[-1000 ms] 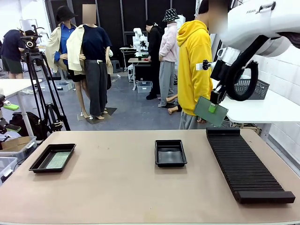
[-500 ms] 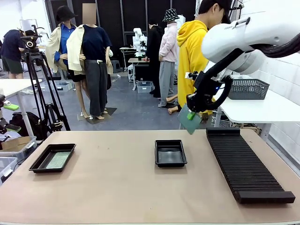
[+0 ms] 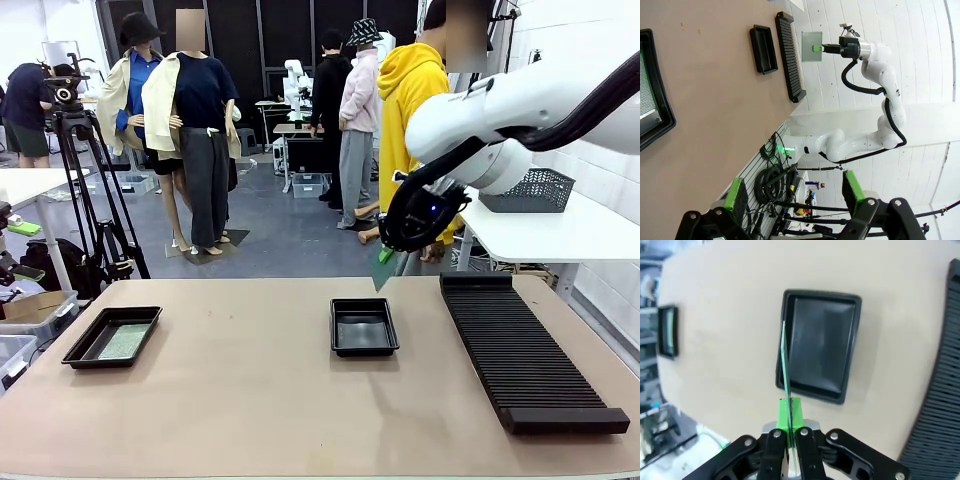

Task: Inspect and transfer BCBs to ESD trays.
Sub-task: Pick up the Blank PCB from the PCB Rack and place it in the right ESD tray.

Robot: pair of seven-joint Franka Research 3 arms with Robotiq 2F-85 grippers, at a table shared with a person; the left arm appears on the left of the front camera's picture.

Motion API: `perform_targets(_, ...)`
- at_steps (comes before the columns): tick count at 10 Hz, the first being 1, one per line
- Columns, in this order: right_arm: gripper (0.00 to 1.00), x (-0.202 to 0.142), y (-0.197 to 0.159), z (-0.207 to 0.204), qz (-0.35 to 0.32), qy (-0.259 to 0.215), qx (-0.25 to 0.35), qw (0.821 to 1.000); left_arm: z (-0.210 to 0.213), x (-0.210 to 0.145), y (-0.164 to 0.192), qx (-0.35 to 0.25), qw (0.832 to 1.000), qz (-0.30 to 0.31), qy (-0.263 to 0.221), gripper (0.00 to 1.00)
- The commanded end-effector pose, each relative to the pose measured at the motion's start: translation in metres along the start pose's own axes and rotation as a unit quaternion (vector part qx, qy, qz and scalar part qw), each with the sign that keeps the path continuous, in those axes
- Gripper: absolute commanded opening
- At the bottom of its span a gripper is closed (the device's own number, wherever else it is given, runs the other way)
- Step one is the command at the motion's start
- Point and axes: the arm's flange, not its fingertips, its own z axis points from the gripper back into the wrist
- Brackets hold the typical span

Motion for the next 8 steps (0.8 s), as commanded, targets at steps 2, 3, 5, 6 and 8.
perform_targets(2, 0.0, 0.012, 0.018, -0.035, -0.023, 0.014, -0.018, 0.999, 0.001, 0.0, -0.001, 0.005, 1.0, -0.001, -0.003, 1.0)
perform_targets(3, 0.0, 0.012, 0.02, -0.046, -0.025, 0.025, -0.023, 0.999, 0.001, 0.0, -0.001, 0.005, 1.0, -0.001, -0.003, 1.0)
perform_targets(5, 0.0, 0.009, 0.013, -0.068, -0.04, 0.054, -0.022, 0.997, 0.001, 0.0, -0.001, 0.005, 1.0, -0.001, -0.003, 1.0)
perform_targets(6, 0.0, 0.01, 0.011, -0.074, -0.039, 0.054, -0.026, 0.997, 0.001, 0.0, -0.001, 0.005, 1.0, -0.001, -0.003, 1.0)
perform_targets(8, 0.0, 0.017, 0.003, -0.091, -0.042, 0.065, -0.012, 0.997, 0.001, 0.0, -0.001, 0.005, 1.0, -0.001, -0.003, 1.0)
